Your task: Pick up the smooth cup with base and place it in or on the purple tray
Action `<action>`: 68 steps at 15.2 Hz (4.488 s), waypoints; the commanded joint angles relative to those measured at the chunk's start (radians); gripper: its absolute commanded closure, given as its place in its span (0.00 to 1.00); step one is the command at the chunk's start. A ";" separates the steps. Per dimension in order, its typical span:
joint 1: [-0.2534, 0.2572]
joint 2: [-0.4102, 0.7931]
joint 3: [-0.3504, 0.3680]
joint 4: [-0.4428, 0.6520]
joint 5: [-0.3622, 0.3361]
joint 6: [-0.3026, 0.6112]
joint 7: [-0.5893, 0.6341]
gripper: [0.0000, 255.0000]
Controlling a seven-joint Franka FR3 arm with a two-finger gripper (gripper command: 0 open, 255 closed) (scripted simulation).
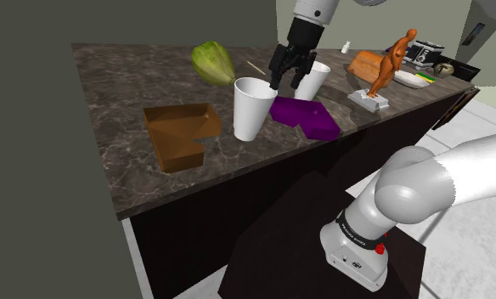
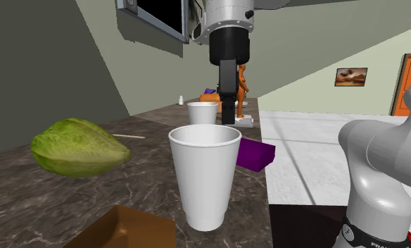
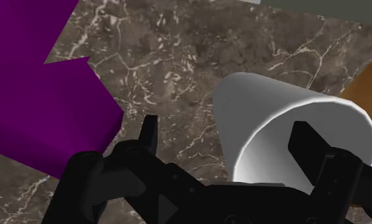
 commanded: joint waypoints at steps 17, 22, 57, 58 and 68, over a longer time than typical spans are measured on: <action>0.007 0.083 0.014 -0.045 0.035 0.177 0.006 0.00; 0.007 0.083 0.014 -0.045 0.035 0.177 0.006 1.00; -0.038 0.075 -0.105 0.307 -0.026 -0.200 -0.084 1.00; -0.045 0.072 -0.123 0.313 -0.035 -0.212 -0.106 1.00; -0.105 0.102 -0.314 0.440 -0.120 -0.331 -0.342 1.00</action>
